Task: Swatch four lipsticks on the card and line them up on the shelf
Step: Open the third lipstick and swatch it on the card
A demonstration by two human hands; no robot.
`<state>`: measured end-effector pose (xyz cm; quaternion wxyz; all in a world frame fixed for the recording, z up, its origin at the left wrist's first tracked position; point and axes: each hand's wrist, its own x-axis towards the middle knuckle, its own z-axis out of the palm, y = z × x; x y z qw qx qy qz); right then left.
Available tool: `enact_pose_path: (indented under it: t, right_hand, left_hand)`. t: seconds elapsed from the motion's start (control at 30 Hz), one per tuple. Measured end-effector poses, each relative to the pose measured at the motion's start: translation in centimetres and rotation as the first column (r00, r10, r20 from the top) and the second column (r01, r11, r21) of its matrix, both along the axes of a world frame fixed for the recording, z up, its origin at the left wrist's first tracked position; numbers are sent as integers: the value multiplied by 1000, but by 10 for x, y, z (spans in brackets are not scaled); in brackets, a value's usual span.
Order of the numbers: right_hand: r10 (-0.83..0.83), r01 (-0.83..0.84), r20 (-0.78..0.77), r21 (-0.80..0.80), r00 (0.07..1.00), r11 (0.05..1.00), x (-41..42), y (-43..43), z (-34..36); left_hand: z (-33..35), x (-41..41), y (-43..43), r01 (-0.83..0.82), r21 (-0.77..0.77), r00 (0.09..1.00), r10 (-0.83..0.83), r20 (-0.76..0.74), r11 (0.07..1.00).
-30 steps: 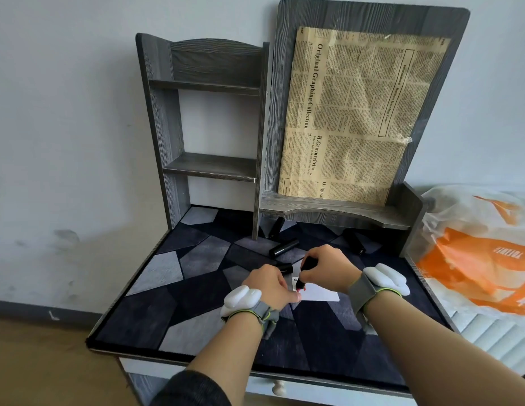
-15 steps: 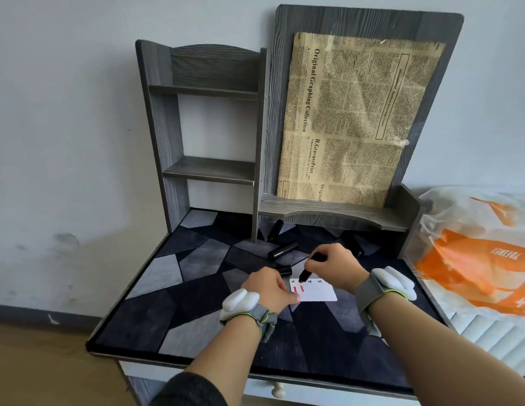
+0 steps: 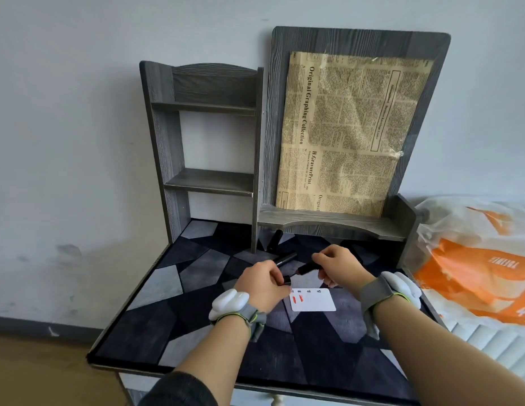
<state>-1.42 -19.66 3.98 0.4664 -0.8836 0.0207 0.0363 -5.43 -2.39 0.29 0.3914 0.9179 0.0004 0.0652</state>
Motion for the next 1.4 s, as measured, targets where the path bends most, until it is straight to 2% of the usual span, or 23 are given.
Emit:
enact_pose_path:
  t: [0.2, 0.4, 0.57, 1.23, 1.4]
  right_hand:
    - [-21, 46, -101, 254, 995, 966, -2, 4, 7]
    - [4, 46, -159, 311, 987, 949, 4, 4, 8]
    - [37, 34, -188, 363, 981, 931, 4, 5, 9]
    - [76, 11, -194, 413, 978, 911, 14, 4, 6]
    - [75, 18, -194, 435, 978, 900, 15, 3, 5]
  left_hand:
    - [10, 5, -2, 12, -12, 988, -10, 156, 1000]
    - [18, 10, -12, 24, 35, 959, -33, 280, 999]
    - [20, 12, -17, 42, 28, 949, -49, 312, 999]
    - [16, 27, -21, 30, 76, 972, -47, 229, 997]
    - [15, 25, -20, 83, -19, 978, -78, 191, 996]
